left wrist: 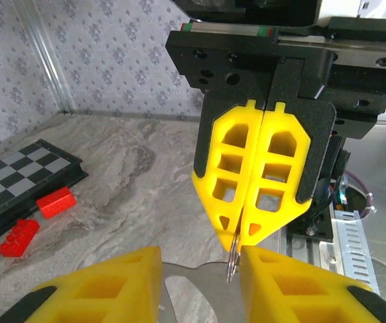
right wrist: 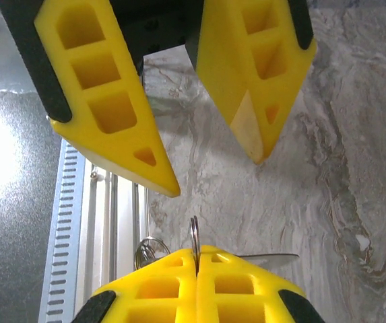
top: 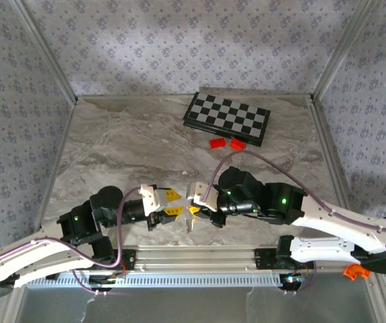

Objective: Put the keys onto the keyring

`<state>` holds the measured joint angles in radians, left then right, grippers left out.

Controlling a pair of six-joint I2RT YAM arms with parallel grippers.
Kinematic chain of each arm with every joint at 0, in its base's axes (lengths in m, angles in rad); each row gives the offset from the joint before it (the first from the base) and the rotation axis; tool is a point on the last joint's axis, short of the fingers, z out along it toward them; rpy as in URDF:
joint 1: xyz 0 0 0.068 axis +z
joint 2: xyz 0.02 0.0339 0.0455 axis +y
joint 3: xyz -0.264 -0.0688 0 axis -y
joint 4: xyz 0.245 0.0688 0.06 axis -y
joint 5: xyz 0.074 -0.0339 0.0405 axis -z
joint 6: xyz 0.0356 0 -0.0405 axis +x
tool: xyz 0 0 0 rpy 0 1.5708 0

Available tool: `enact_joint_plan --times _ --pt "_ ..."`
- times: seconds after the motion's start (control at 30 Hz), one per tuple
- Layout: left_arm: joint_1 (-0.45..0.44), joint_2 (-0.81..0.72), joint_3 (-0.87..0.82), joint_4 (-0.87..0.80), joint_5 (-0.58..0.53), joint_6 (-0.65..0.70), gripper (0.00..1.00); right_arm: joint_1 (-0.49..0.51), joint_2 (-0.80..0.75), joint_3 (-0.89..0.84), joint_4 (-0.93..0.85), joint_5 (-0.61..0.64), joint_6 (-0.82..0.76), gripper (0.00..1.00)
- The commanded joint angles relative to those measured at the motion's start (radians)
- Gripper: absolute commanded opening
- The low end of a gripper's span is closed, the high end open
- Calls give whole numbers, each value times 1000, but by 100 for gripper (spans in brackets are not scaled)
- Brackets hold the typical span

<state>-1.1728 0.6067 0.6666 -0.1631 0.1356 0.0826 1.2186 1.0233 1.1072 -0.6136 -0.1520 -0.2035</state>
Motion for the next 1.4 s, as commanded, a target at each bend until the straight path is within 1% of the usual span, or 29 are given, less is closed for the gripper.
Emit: enact_joint_plan --times 0.0,0.13,0.33,0.43,0.53,1.0,1.17,1.37 --pt "0 19 33 2 17 16 33 -7 3 39 -12 -1 -19 0" --pt "0 40 37 2 18 21 30 -10 11 40 -2 -7 -20 0" --pt "-1 47 36 -4 14 26 29 -15 11 40 5 -9 -21 0" --pt "-1 47 31 -4 11 26 23 -14 11 40 8 -11 -24 0" --pt "0 46 28 -6 10 26 21 -14 11 39 8 -17 -24 0" --pt "0 51 10 -6 17 38 22 -14 6 34 8 -19 -27 0" --pt "-1 53 5 -3 18 37 22 -14 3 33 34 -18 -26 0" --pt "0 46 -1 6 41 39 23 -16 -2 29 36 -9 -27 0"
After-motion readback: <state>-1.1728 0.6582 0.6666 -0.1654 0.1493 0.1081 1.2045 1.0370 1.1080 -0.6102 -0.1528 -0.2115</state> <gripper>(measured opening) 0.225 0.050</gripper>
